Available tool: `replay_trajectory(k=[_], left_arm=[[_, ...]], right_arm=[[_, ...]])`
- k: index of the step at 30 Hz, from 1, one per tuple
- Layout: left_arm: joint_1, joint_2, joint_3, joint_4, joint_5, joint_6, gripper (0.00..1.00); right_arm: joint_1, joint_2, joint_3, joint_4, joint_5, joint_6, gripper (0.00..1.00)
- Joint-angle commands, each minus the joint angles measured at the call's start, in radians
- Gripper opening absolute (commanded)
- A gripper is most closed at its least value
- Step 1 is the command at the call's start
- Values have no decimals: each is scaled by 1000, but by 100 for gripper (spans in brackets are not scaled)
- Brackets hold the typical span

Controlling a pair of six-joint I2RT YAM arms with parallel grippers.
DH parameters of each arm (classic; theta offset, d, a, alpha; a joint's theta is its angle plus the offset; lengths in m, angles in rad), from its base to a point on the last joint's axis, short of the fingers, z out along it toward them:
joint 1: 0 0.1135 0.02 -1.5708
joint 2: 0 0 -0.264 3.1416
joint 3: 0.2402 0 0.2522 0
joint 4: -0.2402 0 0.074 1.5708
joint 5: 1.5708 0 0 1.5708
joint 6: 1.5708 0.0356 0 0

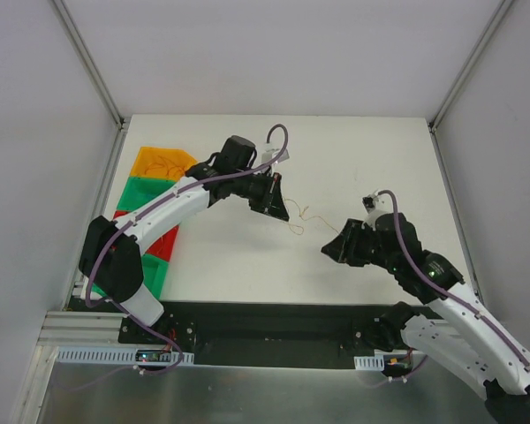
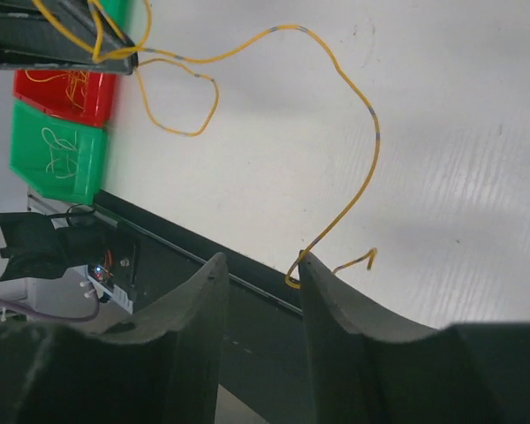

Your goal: Untangle the cables

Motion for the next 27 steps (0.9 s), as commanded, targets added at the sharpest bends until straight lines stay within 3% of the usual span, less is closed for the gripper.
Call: replay_trajectory(k=[1, 6, 9, 11, 15, 17, 24, 27], left_arm=[[-26, -27, 3, 43, 89, -1, 0], [-32, -29, 1, 46, 89, -1, 0], [-32, -26, -1, 47, 90, -6, 0], [-32, -22, -1, 46, 92, -7, 0], [-32, -30, -4, 47, 80, -6, 0], [-32, -35, -5, 47, 69, -6, 0], [-30, -59, -13, 47, 41, -9, 0], [-30, -58, -10, 47, 55, -15, 0]], right_arm=[[-1, 42, 6, 148, -43, -36, 48], [1, 91, 54, 179, 30, -21, 59], [1, 61, 20, 294, 61, 50, 71], [1, 56, 23, 299, 146, 68, 74], [-1, 108, 198, -108, 479, 43, 75], [-4, 116, 229, -199, 564, 4, 79], [-14, 91, 227, -383, 604, -160, 85], [-14, 52, 220, -297, 465, -157, 86]])
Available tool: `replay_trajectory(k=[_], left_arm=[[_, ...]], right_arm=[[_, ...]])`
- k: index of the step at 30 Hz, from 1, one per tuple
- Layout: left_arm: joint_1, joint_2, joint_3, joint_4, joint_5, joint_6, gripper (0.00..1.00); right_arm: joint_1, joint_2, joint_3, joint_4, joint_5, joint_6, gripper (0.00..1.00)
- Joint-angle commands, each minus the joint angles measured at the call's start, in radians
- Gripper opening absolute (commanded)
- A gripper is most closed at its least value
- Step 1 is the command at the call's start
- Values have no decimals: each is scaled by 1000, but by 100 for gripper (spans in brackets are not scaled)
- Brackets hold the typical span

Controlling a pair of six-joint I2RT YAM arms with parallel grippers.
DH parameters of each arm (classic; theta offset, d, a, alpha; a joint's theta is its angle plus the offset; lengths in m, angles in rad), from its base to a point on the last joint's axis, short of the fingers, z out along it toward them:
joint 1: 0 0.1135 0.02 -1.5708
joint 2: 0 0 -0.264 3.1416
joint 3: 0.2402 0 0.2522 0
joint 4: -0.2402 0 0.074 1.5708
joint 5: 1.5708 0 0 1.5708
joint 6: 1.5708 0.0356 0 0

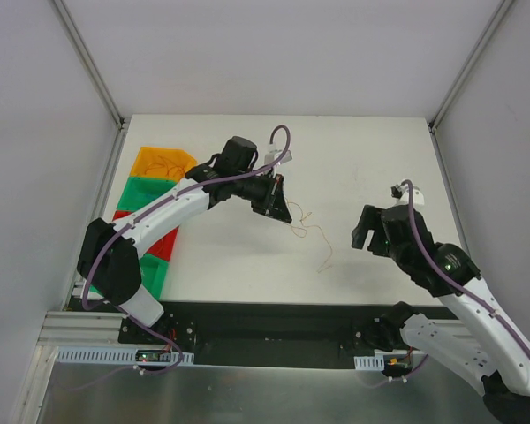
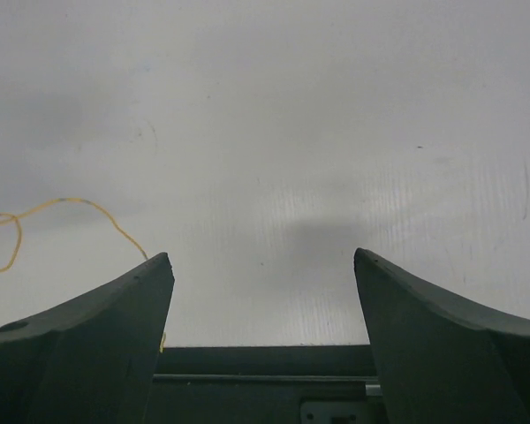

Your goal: Untangle the cables

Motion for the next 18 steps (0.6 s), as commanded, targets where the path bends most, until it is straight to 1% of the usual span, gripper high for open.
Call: replay_trajectory(k=[1, 2, 4, 5, 6, 7, 9, 10, 13, 18], left_arm=[[-4, -41, -4, 24, 9, -11, 0], [-4, -41, -4, 24, 10, -11, 0], [-4, -37, -6, 22, 4, -8, 0], [-4, -34, -7, 24, 1, -8, 0], [-4, -29, -7, 22, 1, -8, 0], [-4, -26, -9, 22, -1, -9, 0], [-5, -18, -9, 22, 3, -11, 0], [-5, -17, -7, 24, 6, -11, 0], [-7, -12, -6, 22, 15, -13, 0], [-7, -14, -4, 22, 19, -14, 0]], right_arm=[[-3, -54, -4, 67, -132, -9, 86], [-4, -63, -28, 153, -216, 43, 85], [-3, -53, -105, 396, -356, 179, 81], [-1, -35, -126, 451, -399, 268, 80], [4, -16, -166, 579, -447, 355, 79], [7, 13, -213, 662, -475, 414, 77], [37, 65, -246, 810, -486, 488, 71], [48, 91, -249, 838, -477, 500, 68], [85, 110, -258, 919, -388, 517, 67], [111, 82, -292, 945, -388, 517, 67]])
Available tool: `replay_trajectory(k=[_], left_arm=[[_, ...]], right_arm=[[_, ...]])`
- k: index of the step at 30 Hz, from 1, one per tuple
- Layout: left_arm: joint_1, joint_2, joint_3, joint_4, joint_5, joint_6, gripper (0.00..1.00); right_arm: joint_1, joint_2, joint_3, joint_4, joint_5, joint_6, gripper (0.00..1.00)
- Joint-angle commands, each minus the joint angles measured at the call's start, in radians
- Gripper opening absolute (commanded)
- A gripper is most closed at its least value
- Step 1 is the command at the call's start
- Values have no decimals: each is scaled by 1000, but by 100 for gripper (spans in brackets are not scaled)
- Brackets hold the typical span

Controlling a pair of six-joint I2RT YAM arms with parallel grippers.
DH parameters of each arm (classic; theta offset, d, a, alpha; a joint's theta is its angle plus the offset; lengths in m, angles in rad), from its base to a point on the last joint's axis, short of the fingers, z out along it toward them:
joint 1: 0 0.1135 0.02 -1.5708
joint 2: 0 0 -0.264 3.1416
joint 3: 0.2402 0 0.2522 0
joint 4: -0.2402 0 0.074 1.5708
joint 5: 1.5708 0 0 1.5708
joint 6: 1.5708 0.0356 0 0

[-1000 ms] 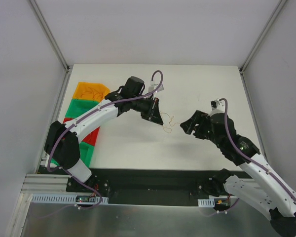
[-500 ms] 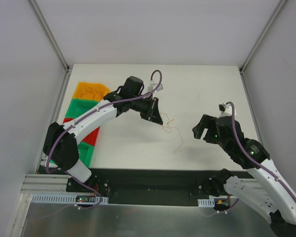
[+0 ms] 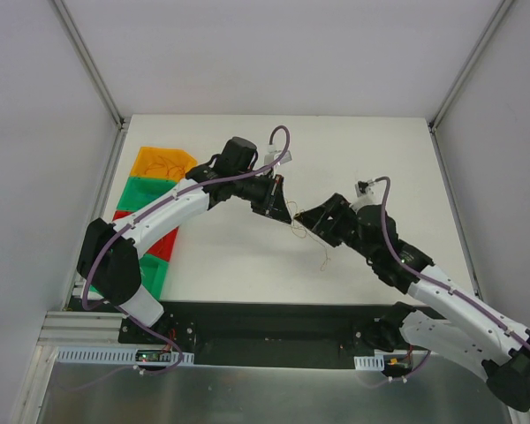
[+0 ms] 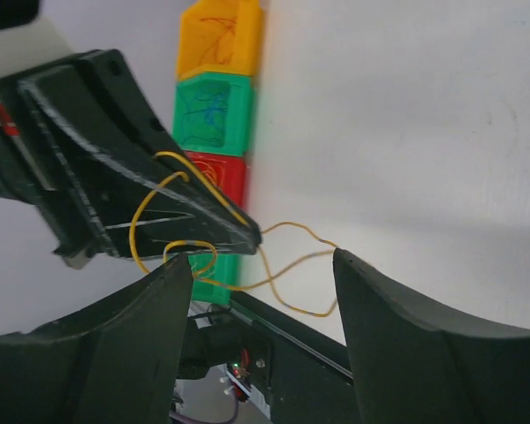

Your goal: Untangle the cables

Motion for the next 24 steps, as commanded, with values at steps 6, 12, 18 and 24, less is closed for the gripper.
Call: replay_trajectory(k=[6, 12, 18, 24], left_arm=[[-7, -10, 1, 24, 17, -5, 0], [-7, -8, -1, 24, 17, -5, 0], [-7, -5, -1, 22, 17, -7, 0], [-7, -4, -1, 24, 18, -7, 0]], right_arm=[[17, -141, -74, 156, 10, 53, 67], [19, -178, -60, 78, 209, 108, 61], [19, -161, -73, 155, 184, 131, 56], [23, -107, -73, 196, 166, 159, 54]])
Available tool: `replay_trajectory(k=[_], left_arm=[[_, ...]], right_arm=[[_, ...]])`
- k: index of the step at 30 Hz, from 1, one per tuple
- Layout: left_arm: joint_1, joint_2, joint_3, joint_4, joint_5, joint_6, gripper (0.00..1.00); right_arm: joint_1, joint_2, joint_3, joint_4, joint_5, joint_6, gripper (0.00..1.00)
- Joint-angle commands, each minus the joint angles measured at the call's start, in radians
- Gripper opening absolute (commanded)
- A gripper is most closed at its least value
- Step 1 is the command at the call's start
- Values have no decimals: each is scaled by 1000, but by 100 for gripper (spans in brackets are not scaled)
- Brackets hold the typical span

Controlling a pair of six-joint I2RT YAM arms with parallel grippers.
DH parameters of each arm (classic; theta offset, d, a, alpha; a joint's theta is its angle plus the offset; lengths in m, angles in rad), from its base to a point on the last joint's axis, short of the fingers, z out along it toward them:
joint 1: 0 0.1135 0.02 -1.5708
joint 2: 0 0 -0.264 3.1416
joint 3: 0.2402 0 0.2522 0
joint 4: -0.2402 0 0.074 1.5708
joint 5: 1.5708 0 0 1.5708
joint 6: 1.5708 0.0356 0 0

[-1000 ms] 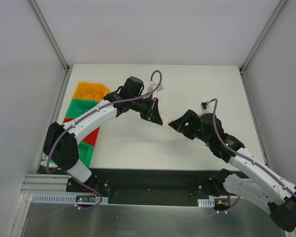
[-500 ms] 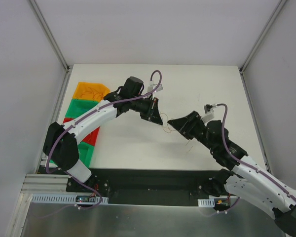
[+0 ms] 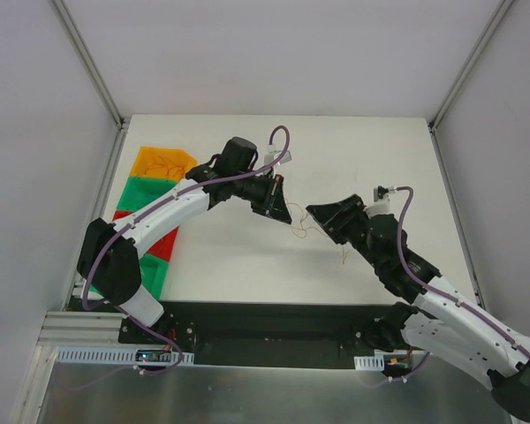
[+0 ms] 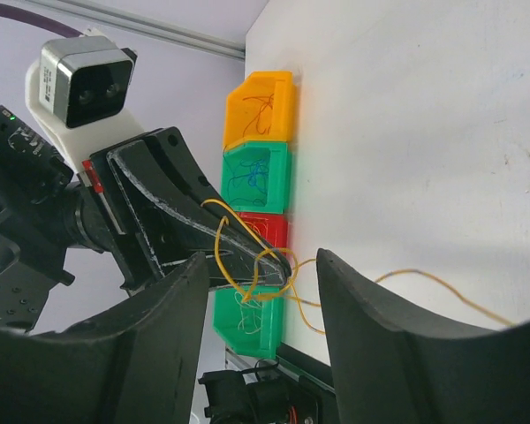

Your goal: Untangle the cables

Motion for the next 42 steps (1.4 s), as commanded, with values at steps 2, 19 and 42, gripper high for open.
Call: replay_trajectory(k=[2, 19, 42], left_arm=[[-7, -8, -1, 22, 20, 2, 0], [-8, -11, 1, 22, 23, -1, 0], [-7, -23, -1, 22, 12, 5, 0]], right_arm=[[10, 33, -8, 104, 7, 48, 54], [45, 75, -10, 135, -2, 75, 52], [76, 3, -14, 37, 53, 56, 60]])
